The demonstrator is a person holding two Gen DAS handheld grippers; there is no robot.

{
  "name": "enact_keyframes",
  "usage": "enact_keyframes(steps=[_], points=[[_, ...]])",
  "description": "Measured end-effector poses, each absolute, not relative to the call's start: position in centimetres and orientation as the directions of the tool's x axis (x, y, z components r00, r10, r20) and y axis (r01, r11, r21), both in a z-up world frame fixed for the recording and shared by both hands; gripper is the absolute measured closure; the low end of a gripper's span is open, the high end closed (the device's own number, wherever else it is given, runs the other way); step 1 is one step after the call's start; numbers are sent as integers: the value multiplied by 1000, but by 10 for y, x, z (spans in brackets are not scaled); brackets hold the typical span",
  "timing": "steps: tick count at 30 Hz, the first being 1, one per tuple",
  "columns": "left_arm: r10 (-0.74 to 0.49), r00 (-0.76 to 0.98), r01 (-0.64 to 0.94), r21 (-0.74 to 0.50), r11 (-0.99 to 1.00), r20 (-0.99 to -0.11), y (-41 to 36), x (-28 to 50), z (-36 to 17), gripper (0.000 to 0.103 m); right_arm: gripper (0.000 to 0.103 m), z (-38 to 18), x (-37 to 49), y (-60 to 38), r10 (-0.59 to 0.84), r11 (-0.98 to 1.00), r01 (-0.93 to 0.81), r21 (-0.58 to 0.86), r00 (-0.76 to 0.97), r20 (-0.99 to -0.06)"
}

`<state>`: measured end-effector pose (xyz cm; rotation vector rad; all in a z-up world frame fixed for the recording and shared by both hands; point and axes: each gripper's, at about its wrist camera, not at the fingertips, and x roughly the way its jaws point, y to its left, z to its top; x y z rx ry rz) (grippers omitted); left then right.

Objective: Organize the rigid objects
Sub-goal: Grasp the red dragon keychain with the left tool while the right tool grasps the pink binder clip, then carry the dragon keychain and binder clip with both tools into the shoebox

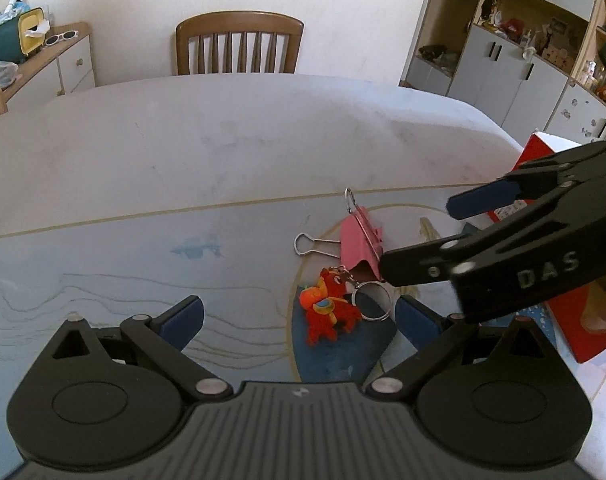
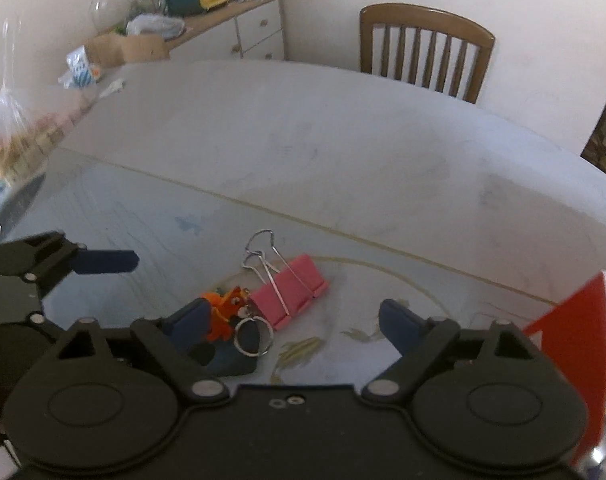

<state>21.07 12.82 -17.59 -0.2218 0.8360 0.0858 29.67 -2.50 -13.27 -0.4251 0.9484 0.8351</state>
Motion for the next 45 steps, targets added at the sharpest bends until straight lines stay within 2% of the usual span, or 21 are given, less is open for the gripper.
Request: enact_keyframes(steps=[8,17,23,25,28,32,34,37,40,45], points=[[-9,665,-168,-162,972,-747,126,217,-185,1,24,-146,307,-12,424,543,-839,-17,292,-858],[-16,663,-177,-177,968,-749,125,219,-191,3,25,-160,317,-3,423,502,-865,-11,257,-869],[-13,676,-160,-165,973,-737,120,217,-191,18,26,-163,322,2,440,473,-881,-11,247,-863],[-13,680,-159,-165,973,-733,120,217,-190,26,30,-164,324,1,450,470,-883,5,235,-862],[7,681,-162,-141,977,-732,118,217,-189,37,40,-165,327,1,461,469,-882,32,214,-861],[12,683,-147,-122,982,-730,117,215,-189,43,48,-164,329,-1,469,480,-876,45,213,-857],[9,684,-138,-117,984,-730,116,216,-188,55,49,-162,331,-3,472,494,-868,57,212,-855],[-4,683,-121,-119,986,-730,115,216,-187,64,49,-161,332,-8,470,525,-849,69,221,-855],[-18,683,-101,-120,988,-730,114,218,-187,70,50,-159,330,-13,465,545,-836,68,234,-854],[-24,679,-108,-132,985,-734,116,220,-186,72,51,-150,322,-23,449,593,-803,59,269,-852]])
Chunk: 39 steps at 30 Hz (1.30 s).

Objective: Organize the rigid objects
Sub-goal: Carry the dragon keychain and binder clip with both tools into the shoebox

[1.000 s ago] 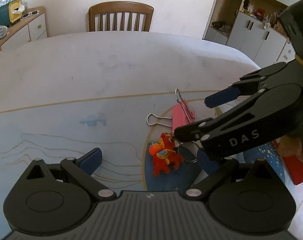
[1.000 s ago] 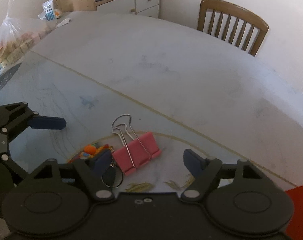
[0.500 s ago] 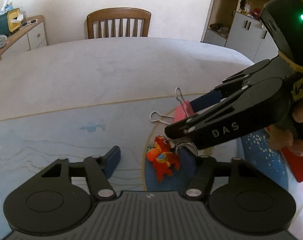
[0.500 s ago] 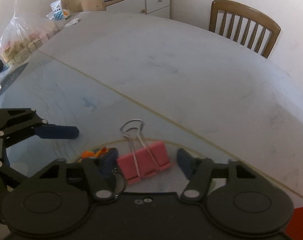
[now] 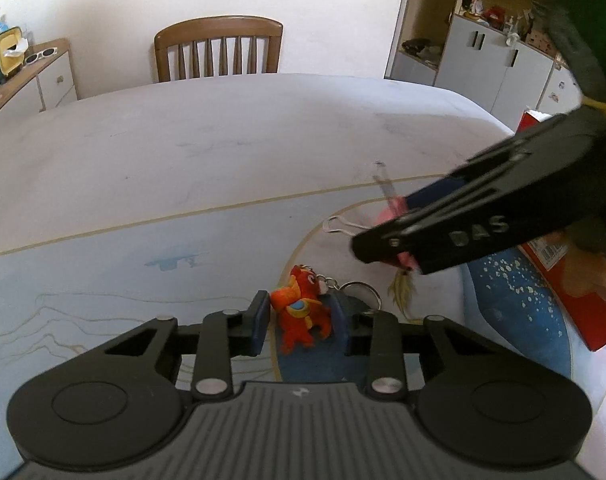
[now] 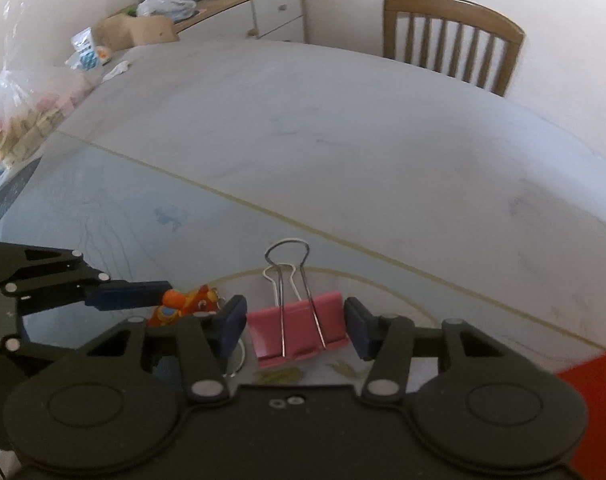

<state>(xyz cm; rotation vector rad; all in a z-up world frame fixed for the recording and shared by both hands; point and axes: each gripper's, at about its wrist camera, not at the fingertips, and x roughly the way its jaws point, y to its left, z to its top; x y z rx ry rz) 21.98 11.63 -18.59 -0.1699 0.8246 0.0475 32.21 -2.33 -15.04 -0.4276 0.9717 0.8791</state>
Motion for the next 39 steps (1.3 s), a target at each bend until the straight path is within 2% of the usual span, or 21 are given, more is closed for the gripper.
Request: enact_keyframes(steps=[8,14,25,39], points=[[-28,676,-132,-158,978,-736,120,216,-175,80,51,-127,300,-48,426,656,-753,54,311,-850],[-17,683,-115,-131,985,-730,114,212,-162,89,51,-105,285,-68,433,684,-727,58,341,-835],[-35,709,-88,-137,987,-704,95,199,-141,89,51,-66,263,-116,472,723,-686,79,407,-783],[-118,792,40,-141,989,-600,38,203,-57,89,51,-26,259,-189,462,773,-633,44,514,-722]])
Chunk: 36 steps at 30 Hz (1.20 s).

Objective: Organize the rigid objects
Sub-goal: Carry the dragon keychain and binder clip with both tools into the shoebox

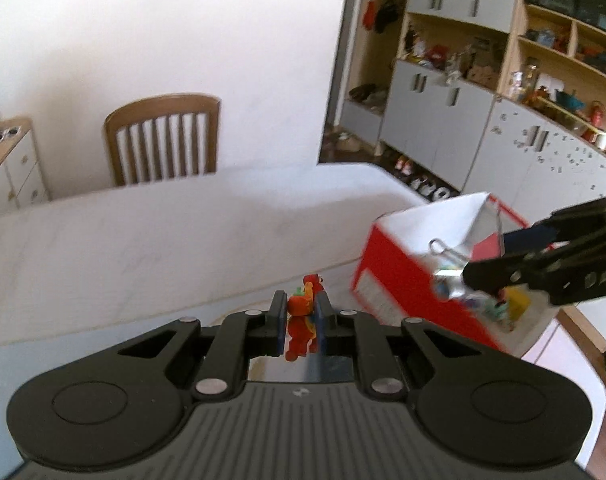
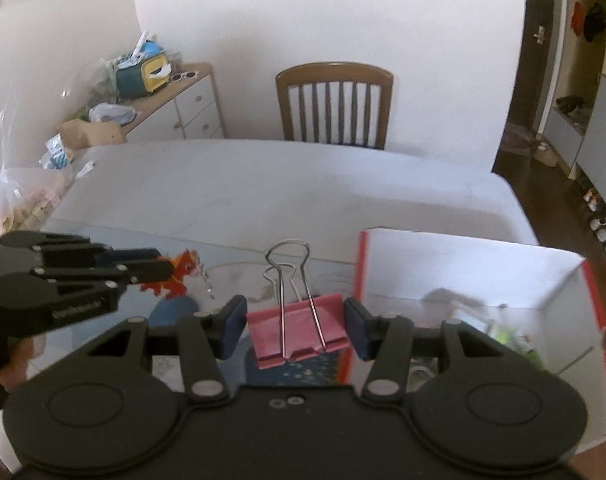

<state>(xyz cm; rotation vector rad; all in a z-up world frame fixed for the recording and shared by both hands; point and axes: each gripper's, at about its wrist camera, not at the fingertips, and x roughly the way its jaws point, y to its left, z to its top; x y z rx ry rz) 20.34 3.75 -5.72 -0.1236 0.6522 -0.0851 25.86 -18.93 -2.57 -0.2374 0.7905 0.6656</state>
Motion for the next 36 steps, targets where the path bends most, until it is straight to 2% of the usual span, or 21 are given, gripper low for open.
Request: enact_keyframes(steps=[8,20,36], points=[[-150,799,79,-145,986,-582,-14,224,-27,89,51,-19,270,-247,459,795,-605,44,553,-695],[-166,790,105,-138,985,-590,-106,258,-18,89,51,-25,300,-329,441,805,-593,32,561,-700],[-234,640,99,-223,970,-732,-165,305,-78,89,51,-64,331,-361,406,749,-661,-46,513,-756]])
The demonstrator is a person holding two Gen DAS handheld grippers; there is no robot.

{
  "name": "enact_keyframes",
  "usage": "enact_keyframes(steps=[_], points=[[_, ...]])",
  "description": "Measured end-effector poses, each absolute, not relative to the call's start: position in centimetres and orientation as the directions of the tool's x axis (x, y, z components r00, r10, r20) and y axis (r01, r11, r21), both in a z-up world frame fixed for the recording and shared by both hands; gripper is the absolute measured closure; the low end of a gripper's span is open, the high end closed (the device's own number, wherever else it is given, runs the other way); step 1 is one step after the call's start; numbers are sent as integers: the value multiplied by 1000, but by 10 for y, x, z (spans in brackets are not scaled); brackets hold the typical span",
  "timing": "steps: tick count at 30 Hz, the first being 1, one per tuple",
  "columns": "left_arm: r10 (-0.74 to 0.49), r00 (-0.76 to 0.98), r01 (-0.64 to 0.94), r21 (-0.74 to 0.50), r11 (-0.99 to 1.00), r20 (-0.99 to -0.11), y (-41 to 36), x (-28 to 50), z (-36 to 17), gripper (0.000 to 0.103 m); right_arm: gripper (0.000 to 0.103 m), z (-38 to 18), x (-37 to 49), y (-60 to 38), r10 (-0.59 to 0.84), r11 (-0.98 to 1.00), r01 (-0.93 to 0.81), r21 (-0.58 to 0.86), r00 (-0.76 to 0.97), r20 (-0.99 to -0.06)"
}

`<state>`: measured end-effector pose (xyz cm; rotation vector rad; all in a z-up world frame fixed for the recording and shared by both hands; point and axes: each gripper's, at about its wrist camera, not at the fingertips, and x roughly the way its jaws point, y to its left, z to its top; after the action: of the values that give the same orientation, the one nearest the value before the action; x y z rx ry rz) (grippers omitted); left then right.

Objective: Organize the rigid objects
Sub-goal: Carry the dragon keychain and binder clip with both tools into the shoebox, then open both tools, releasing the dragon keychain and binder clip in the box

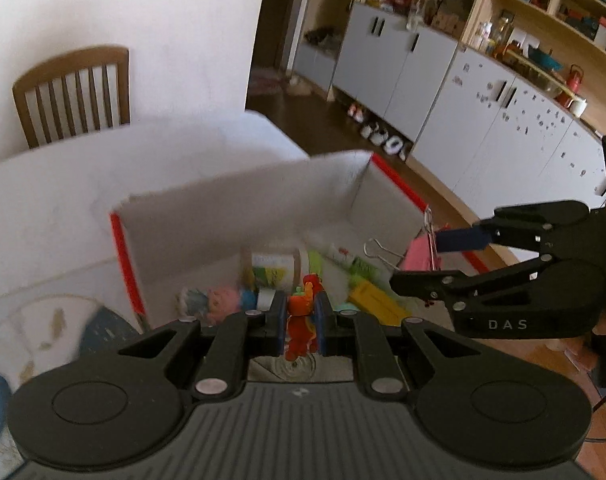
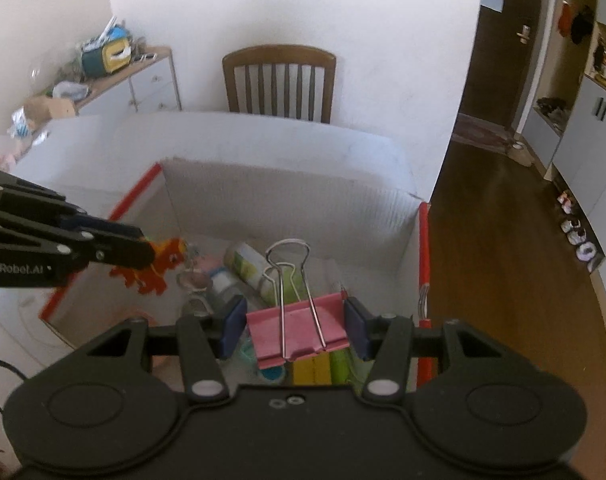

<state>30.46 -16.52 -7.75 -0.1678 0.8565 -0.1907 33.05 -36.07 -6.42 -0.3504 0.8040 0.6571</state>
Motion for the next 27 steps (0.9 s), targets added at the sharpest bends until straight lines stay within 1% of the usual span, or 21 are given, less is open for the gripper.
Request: enact_keyframes(steps=[8,15,27], points=[[-243,563,81,-240,967,-790,-173,322,-106,89,51,-88,338,-357,386,696,-714,-76,462,-798],[-182,505,55,-179,982,-844,-176,333,-126,89,51,-100,341,-352,369,650,-754,-97,425,-826],[-160,461,34,-163,986,-873,-173,350,-135,89,51,-114,350,-344,343,640,-762,-93,392,-854]])
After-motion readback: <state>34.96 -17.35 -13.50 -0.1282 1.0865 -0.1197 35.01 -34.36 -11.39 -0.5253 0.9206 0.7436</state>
